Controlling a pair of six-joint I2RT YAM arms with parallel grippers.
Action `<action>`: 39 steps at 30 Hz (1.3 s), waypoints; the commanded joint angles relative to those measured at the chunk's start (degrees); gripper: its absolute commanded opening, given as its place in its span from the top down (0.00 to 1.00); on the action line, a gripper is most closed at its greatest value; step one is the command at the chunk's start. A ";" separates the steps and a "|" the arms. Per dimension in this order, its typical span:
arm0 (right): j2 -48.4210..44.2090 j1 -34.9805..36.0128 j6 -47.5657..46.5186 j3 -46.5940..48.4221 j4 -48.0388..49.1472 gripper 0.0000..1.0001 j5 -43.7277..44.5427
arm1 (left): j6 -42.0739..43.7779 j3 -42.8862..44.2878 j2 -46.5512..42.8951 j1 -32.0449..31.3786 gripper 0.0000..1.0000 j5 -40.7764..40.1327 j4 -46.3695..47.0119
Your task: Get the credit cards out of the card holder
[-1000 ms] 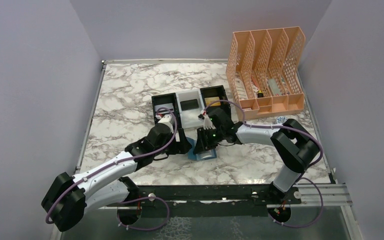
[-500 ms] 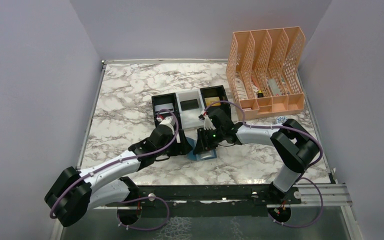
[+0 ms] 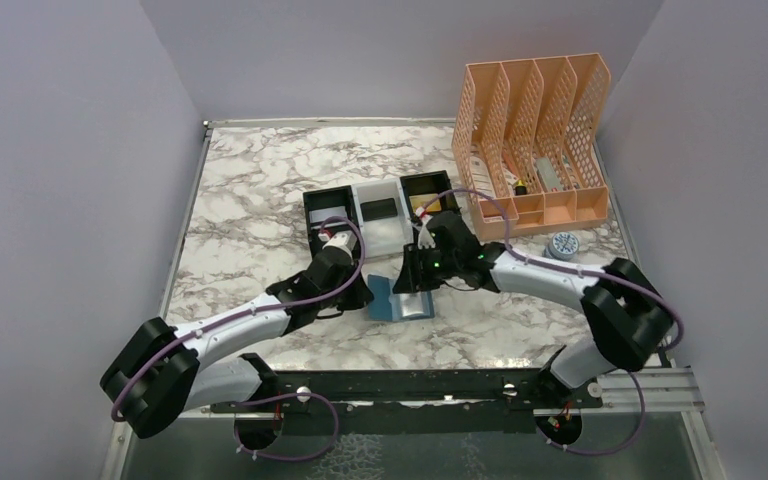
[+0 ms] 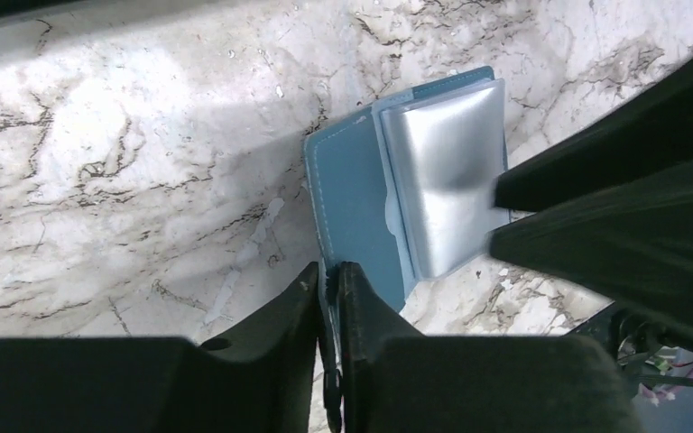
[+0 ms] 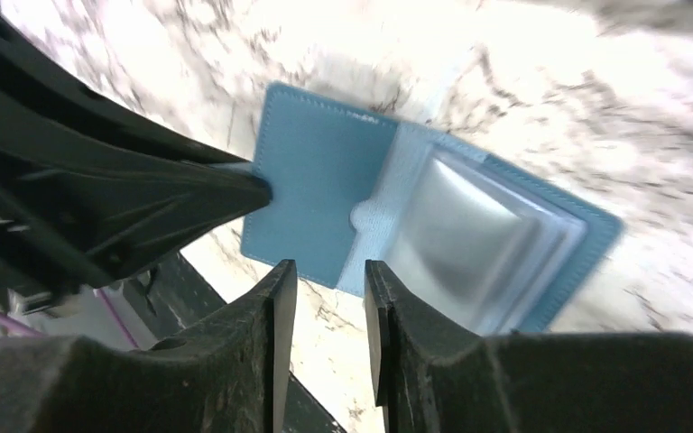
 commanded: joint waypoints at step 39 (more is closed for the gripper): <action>-12.57 -7.36 5.94 -11.71 2.41 0.56 5.34 | 0.61 -1.50 4.64 -3.54 1.00 3.14 6.89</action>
